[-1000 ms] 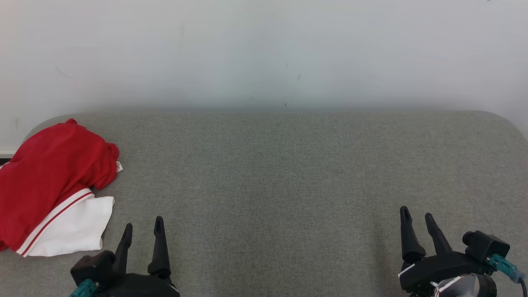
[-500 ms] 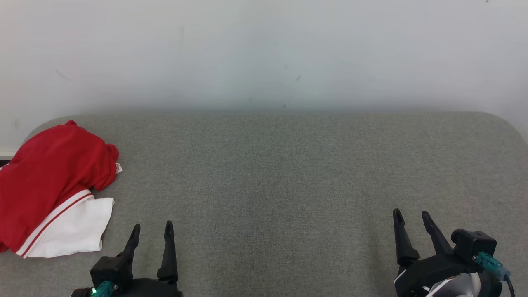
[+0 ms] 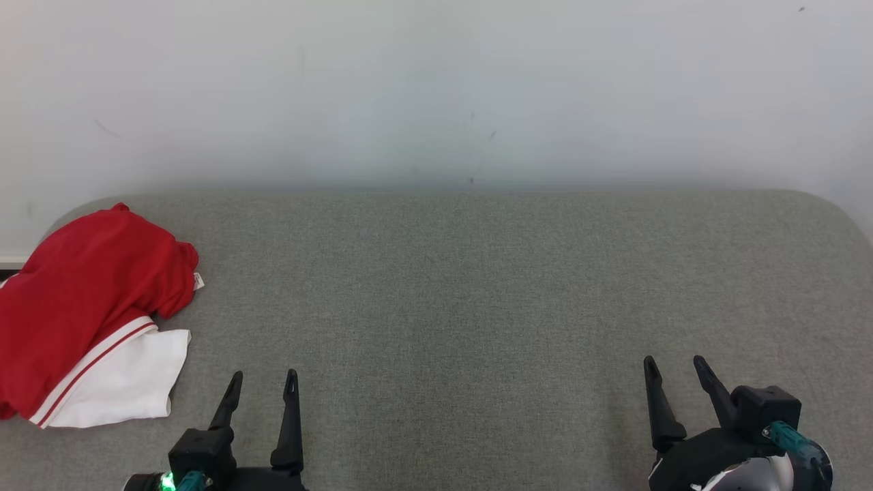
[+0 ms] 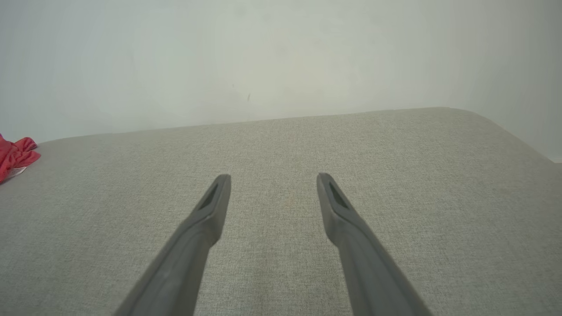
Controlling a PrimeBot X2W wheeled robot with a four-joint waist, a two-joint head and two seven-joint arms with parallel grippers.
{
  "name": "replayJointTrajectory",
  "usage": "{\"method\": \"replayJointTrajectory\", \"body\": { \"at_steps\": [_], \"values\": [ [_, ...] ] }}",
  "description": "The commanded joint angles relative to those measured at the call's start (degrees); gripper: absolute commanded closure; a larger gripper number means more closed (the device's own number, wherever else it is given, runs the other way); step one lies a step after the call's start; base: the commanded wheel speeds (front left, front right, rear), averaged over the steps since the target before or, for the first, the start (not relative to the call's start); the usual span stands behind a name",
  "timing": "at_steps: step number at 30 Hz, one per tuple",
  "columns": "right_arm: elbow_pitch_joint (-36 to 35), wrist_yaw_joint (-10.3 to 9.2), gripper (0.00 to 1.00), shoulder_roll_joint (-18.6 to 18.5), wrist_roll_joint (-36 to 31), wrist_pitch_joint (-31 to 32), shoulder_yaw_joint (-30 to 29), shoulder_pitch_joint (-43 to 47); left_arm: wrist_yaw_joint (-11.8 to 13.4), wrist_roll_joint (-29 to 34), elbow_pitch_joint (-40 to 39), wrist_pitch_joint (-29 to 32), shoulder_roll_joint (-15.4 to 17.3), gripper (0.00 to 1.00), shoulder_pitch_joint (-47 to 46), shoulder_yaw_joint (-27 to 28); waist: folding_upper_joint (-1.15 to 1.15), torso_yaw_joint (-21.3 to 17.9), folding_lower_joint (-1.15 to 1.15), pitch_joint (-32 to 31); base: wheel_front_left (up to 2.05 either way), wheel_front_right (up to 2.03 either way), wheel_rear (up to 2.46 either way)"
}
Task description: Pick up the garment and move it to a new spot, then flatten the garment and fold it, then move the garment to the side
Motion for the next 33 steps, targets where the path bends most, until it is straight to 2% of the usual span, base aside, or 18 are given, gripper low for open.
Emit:
{"method": "replayJointTrajectory", "body": {
  "at_steps": [1, 24, 33],
  "values": [
    [-0.1, -0.09, 0.0, -0.2, -1.5, -0.3, 0.2, 0.3, 0.0, 1.5, 0.0, -0.6, -0.1, 0.0, -0.2, -0.3, 0.0, 0.0, 0.0, -0.1, 0.0, 0.0, 0.0],
    [0.2, -0.12, 0.0, -0.3, -11.8, -1.8, 0.4, 0.5, 0.6, 9.5, 1.1, -3.1, -0.7, 0.0, 0.3, -0.4, 0.0, 0.4, 0.0, -0.4, 0.0, 0.0, 0.0],
    [0.5, -0.12, 0.0, -0.2, -11.9, -1.9, 0.4, 0.5, 0.5, 9.4, 1.4, -3.1, -1.1, 0.0, 0.4, 0.4, 0.0, 0.6, 0.0, -0.5, 0.0, 0.0, 0.0]
  ]
}}
